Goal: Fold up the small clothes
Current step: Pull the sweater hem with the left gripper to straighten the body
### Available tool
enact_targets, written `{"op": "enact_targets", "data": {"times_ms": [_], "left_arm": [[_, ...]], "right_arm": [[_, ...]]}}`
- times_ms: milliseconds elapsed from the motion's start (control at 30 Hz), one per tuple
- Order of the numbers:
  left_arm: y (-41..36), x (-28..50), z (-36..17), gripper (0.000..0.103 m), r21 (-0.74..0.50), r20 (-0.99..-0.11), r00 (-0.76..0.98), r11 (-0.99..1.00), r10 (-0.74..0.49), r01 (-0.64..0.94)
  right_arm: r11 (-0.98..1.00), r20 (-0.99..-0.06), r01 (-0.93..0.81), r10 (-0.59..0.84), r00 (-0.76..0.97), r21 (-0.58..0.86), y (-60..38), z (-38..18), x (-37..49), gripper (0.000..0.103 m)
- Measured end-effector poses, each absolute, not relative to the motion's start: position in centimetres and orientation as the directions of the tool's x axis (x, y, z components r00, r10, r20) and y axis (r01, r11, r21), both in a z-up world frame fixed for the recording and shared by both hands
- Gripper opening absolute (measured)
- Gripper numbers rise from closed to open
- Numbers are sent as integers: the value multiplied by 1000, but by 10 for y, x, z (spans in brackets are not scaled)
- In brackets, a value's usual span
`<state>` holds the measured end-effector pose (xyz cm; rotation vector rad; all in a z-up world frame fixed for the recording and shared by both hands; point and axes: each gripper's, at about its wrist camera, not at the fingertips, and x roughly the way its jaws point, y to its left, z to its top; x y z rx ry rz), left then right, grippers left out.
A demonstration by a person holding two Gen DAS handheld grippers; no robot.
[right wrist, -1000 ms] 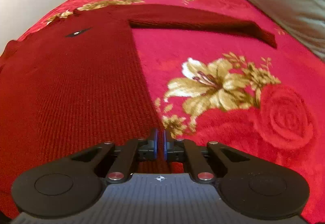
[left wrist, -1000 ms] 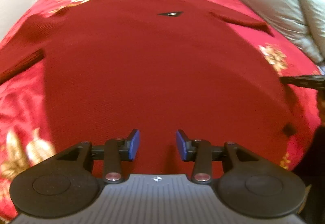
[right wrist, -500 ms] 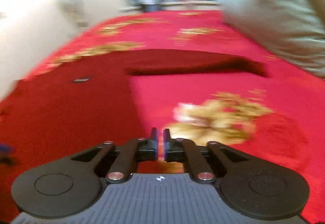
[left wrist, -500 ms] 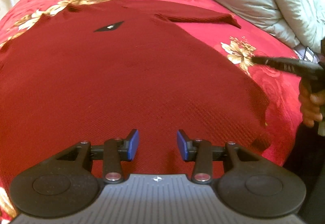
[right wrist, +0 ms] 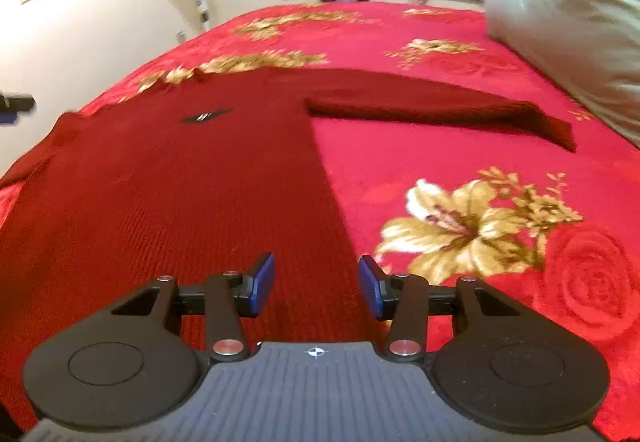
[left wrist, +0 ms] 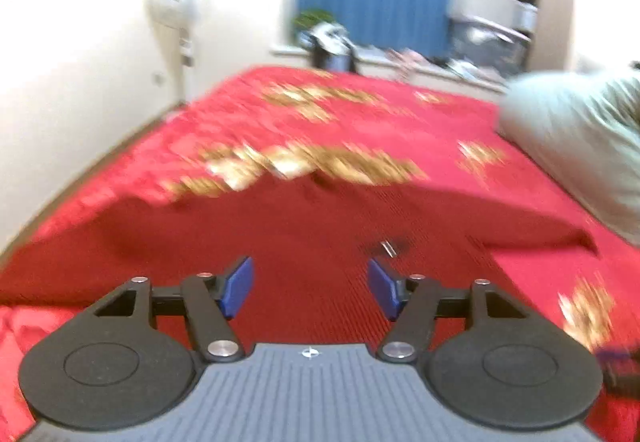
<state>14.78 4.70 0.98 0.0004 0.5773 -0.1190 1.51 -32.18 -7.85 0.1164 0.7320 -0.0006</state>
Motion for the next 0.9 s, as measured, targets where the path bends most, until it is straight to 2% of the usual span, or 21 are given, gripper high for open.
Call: {"op": "enact_targets", "data": {"times_ms": [133, 200, 233, 267, 300, 333, 367, 433, 533, 600, 700, 900], "left_arm": [[52, 175, 24, 85, -53, -473, 879, 998, -56, 35], [55, 177, 6, 85, -22, -407, 913, 1000, -11, 3], [52, 183, -5, 85, 17, -416, 909, 1000, 18, -12], [52, 197, -16, 83, 69, -504, 861, 997, 75, -46], [52, 207, -25, 80, 55, -575, 813, 996, 91, -72], [56, 212, -30, 80, -12, -588, 808, 998, 47, -66], [58, 216, -33, 80, -48, -594, 804, 997, 24, -65], [55, 226, -36, 80, -20, -601, 798, 997, 44, -71], [55, 234, -39, 80, -28, -603, 797, 997, 41, -73], [58, 235, -40, 80, -51, -616, 788, 997, 19, -64], [57, 236, -38, 80, -52, -605, 796, 997, 17, -61], [60, 246, -37, 80, -73, -607, 794, 994, 21, -81]], "right_arm": [[994, -661, 85, -20, 750, 67, -322, -81, 13, 48], [993, -661, 106, -42, 749, 57, -323, -83, 12, 48], [992, -662, 113, -49, 748, 55, -324, -86, 12, 48], [991, -663, 124, -58, 747, 54, -326, -87, 12, 48], [990, -665, 130, -63, 745, 53, -327, -87, 12, 48], [989, -666, 136, -68, 743, 51, -328, -89, 13, 49], [988, -665, 143, -73, 743, 52, -328, -89, 14, 49], [988, -672, 141, -61, 738, 66, -329, -92, 18, 52], [993, -761, 121, -74, 644, 6, -327, -116, 30, 61], [990, -743, 143, -99, 662, -4, -326, -111, 29, 65], [980, -685, 188, -99, 721, 56, -337, -97, 25, 60], [948, -633, 271, -108, 766, 166, -370, -82, 33, 62]]}}
